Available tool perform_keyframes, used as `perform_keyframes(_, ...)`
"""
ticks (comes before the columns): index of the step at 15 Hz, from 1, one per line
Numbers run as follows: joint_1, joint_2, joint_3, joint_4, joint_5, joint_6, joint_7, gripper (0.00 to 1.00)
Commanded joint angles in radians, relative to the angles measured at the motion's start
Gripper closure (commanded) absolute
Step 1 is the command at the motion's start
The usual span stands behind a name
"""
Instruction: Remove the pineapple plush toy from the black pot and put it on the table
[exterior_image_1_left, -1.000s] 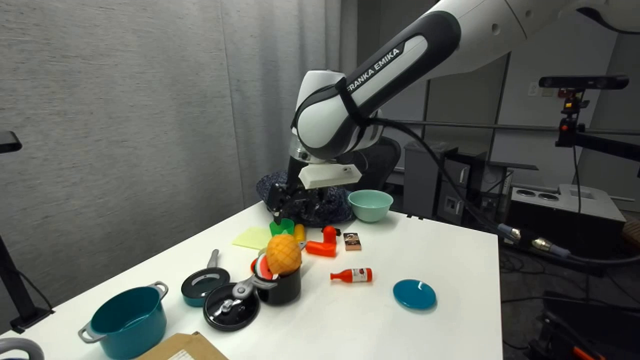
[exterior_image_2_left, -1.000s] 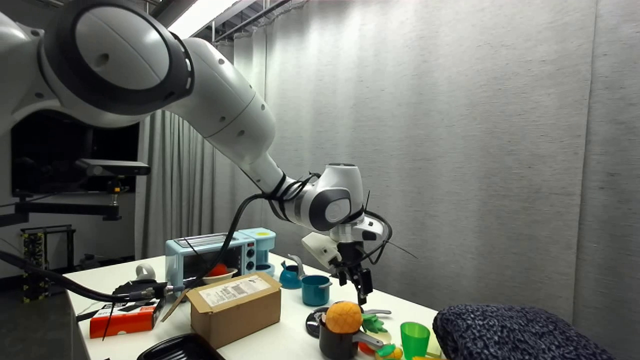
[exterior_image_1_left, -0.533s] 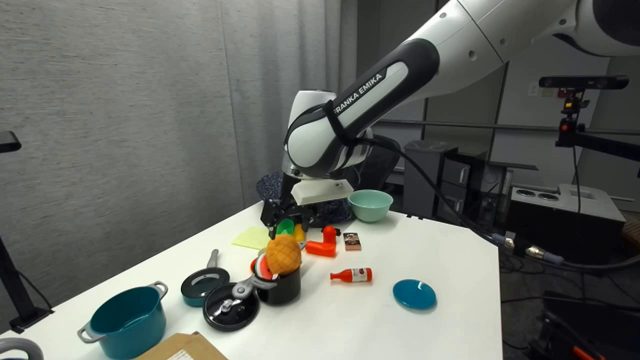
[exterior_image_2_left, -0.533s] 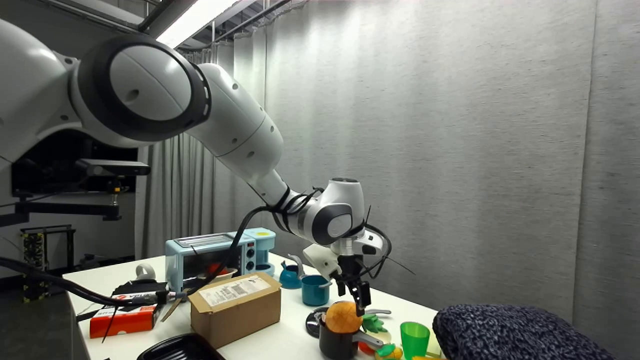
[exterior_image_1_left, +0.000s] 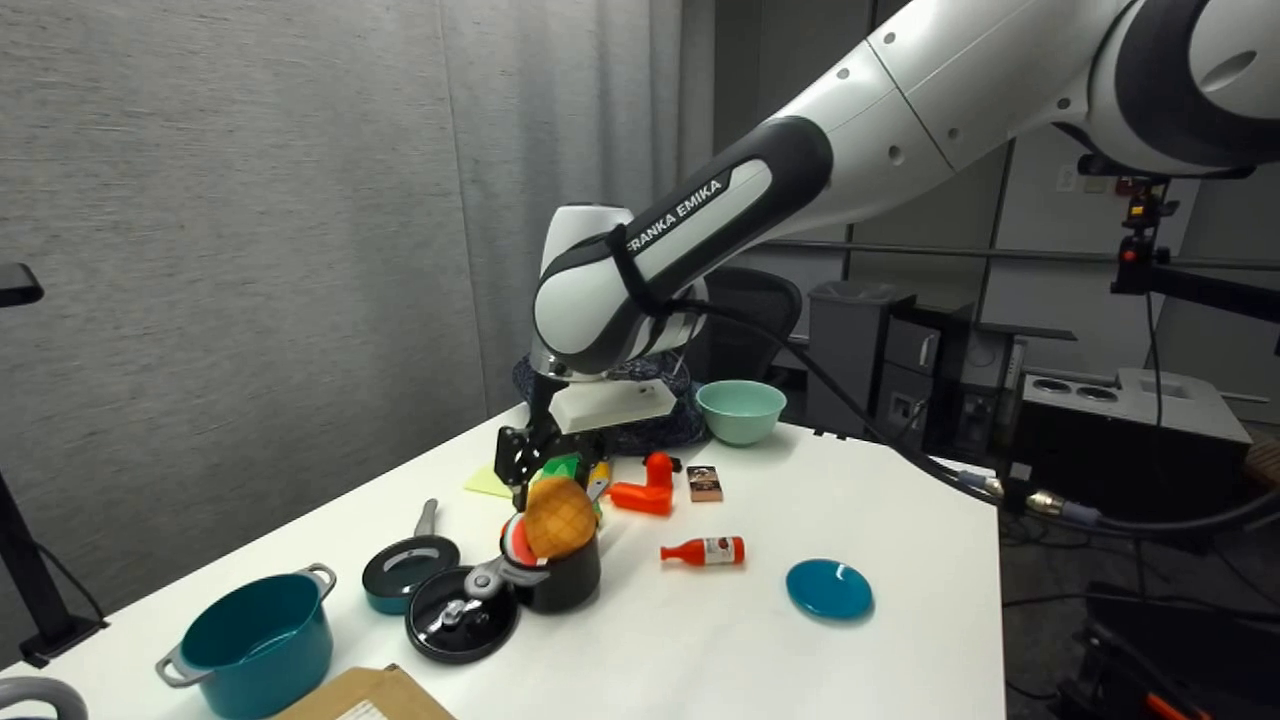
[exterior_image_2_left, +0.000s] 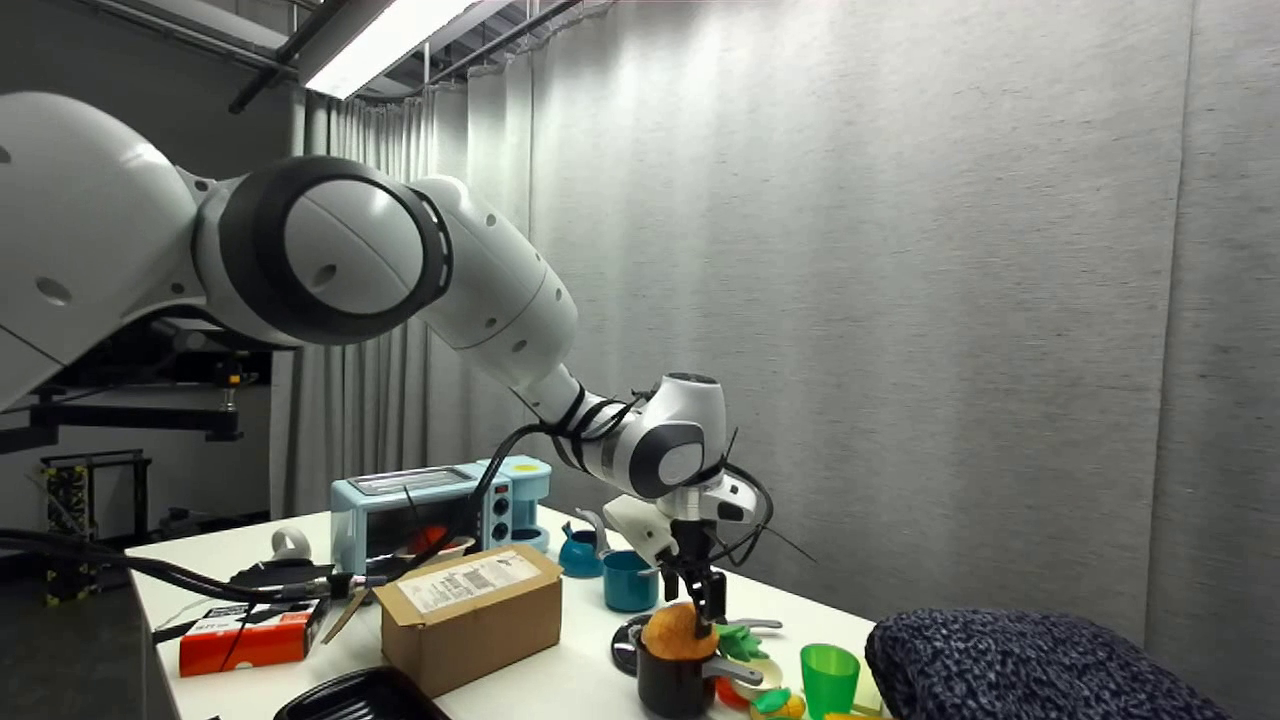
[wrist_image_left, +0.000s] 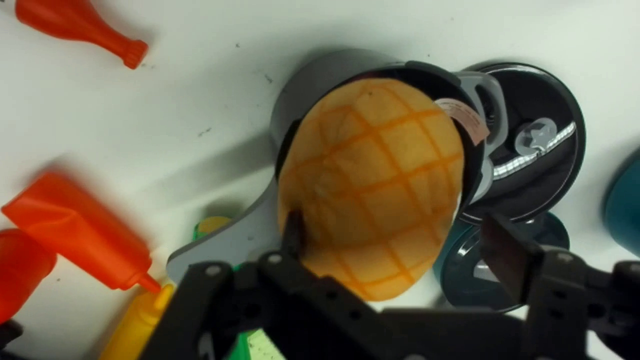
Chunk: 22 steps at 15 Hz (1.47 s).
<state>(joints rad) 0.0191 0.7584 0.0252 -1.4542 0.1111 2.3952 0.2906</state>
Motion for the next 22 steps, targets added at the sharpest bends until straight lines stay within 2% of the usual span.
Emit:
perform_keyframes(1,-0.037,-0.009,0.023,0.02,0.029,-0.119,-0.116,0.42)
perform_keyframes(5,-0.052,-0.037,0.004,0.033,0.002,-0.275,-0.204,0.73)
perform_keyframes(9,-0.055,-0.073,0.011,0.056,0.009,-0.313,-0.255,0.98)
perform_keyframes(11,-0.056,-0.093,0.034,0.061,0.027,-0.313,-0.293,0.99)
perform_keyframes(12,-0.06,-0.104,0.058,0.057,0.052,-0.31,-0.321,0.97)
perform_keyframes(16,-0.063,-0.176,0.141,0.017,0.124,-0.328,-0.471,0.97)
perform_keyframes(19,-0.035,-0.222,0.166,0.014,0.093,-0.419,-0.558,0.97)
perform_keyframes(22,-0.007,-0.282,0.16,-0.017,0.055,-0.4,-0.624,0.97)
